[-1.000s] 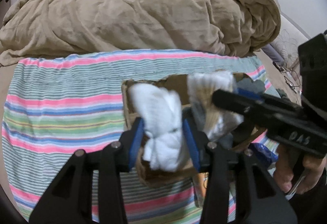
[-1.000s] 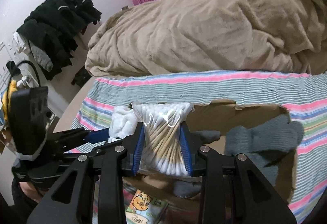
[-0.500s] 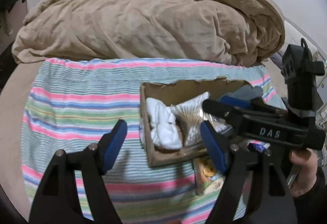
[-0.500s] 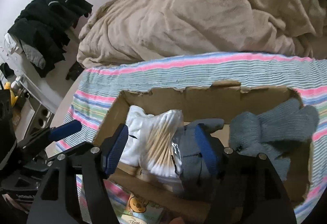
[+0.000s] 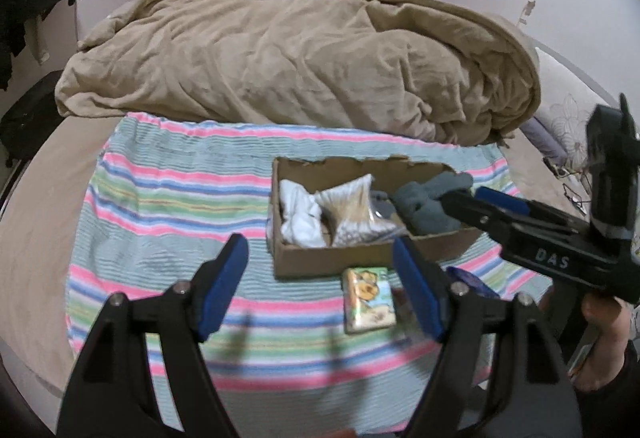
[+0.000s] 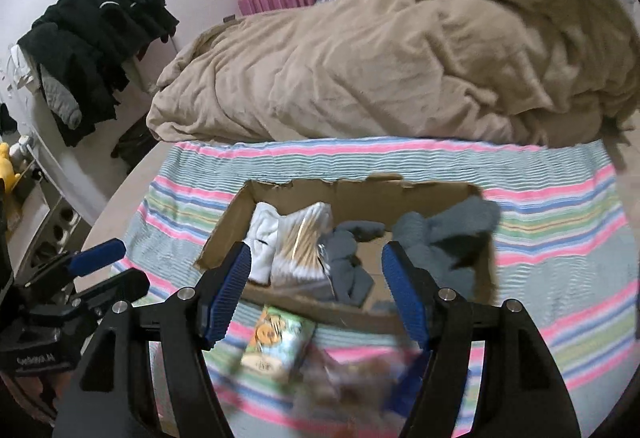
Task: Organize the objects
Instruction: 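Lower the sock and swab bag into the box and open both grippers, then grasp the cartoon tissue pack with the left gripper while the right gripper grasps the blue tissue pack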
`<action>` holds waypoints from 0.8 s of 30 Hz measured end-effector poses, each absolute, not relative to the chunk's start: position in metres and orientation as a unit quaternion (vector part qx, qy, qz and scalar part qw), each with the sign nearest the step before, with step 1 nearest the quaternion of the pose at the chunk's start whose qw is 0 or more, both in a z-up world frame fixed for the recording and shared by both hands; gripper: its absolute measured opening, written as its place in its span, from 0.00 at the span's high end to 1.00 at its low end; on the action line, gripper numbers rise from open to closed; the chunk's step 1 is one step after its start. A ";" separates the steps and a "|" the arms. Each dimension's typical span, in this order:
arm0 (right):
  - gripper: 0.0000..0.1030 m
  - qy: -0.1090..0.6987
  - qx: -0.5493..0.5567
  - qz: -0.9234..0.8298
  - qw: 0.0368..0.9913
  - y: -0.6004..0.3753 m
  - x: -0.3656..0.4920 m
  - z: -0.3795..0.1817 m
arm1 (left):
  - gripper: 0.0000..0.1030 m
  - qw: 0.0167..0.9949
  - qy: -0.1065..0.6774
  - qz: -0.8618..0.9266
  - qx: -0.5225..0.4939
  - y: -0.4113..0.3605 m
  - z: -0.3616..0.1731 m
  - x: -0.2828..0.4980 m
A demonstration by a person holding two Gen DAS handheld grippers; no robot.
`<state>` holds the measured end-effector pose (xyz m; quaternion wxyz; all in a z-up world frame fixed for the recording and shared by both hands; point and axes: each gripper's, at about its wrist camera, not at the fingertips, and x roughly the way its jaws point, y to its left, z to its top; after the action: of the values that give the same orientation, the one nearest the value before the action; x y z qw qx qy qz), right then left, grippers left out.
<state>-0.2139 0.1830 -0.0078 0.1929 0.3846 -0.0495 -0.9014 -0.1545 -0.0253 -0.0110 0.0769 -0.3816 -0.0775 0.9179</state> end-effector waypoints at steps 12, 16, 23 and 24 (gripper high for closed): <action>0.31 -0.027 0.360 -0.917 0.167 0.219 -0.143 0.011 | 0.26 0.100 -0.103 0.909 -0.390 -0.002 -0.018 -0.114; 0.31 -0.025 0.362 -0.918 0.158 0.231 -0.131 0.006 | 0.26 0.098 -0.099 0.905 -0.401 0.003 -0.031 -0.108; 0.31 -0.043 0.393 -0.907 0.143 0.253 -0.131 -0.029 | 0.26 0.100 -0.096 0.898 -0.418 0.011 -0.053 -0.109; 0.31 -0.046 0.398 -0.905 0.141 0.256 -0.132 -0.035 | 0.26 0.100 -0.096 0.896 -0.422 0.014 -0.057 -0.111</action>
<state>-0.1320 0.2561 -0.0352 0.1409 0.3980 -0.0460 -0.9053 -0.1108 0.0136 -0.0567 0.1002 -0.4222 -0.0961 0.8958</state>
